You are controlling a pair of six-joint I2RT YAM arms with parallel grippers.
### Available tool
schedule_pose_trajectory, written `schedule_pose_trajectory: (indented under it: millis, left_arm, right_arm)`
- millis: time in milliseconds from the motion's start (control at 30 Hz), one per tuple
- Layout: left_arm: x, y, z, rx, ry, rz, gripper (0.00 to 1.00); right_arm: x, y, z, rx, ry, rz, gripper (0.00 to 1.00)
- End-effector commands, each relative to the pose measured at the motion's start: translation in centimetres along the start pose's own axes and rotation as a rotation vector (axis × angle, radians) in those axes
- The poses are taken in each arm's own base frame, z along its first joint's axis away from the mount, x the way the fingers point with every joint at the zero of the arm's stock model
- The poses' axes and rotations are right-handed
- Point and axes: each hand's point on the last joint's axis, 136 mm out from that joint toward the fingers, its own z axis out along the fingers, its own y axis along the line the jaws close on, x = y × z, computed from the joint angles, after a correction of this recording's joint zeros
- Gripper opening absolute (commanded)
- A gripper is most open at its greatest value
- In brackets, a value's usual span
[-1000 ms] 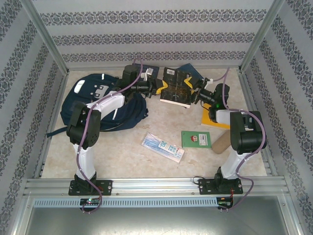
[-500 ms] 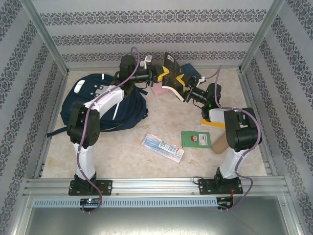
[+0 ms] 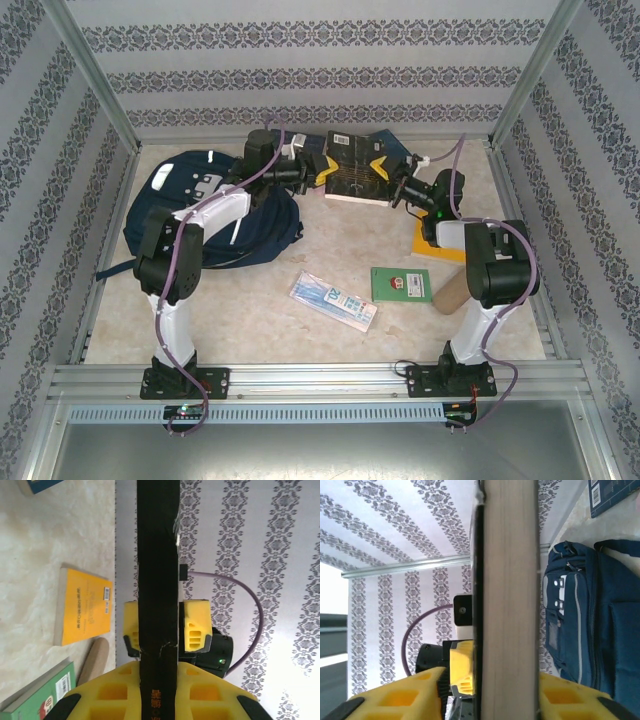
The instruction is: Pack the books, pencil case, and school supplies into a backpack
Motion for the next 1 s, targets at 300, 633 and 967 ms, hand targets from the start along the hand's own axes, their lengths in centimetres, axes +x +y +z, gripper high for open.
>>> schedule_pose_trajectory:
  millis: [300, 633, 967]
  left_arm:
    - [1.8, -1.7, -3.2, -0.011, 0.061, 0.145, 0.0]
    - [0.0, 1.2, -8.1, -0.306, -0.016, 0.227, 0.5]
    - [-2.6, 12.7, -17.9, -1.135, -0.076, 0.398, 0.55]
  right_arm:
    - [1.7, 3.2, -0.3, -0.055, 0.046, -0.116, 0.12]
    - [2.8, 2.6, -1.0, -0.015, 0.046, -0.146, 0.0]
    - [4.8, 0.5, -1.1, 0.042, 0.038, -0.169, 0.0]
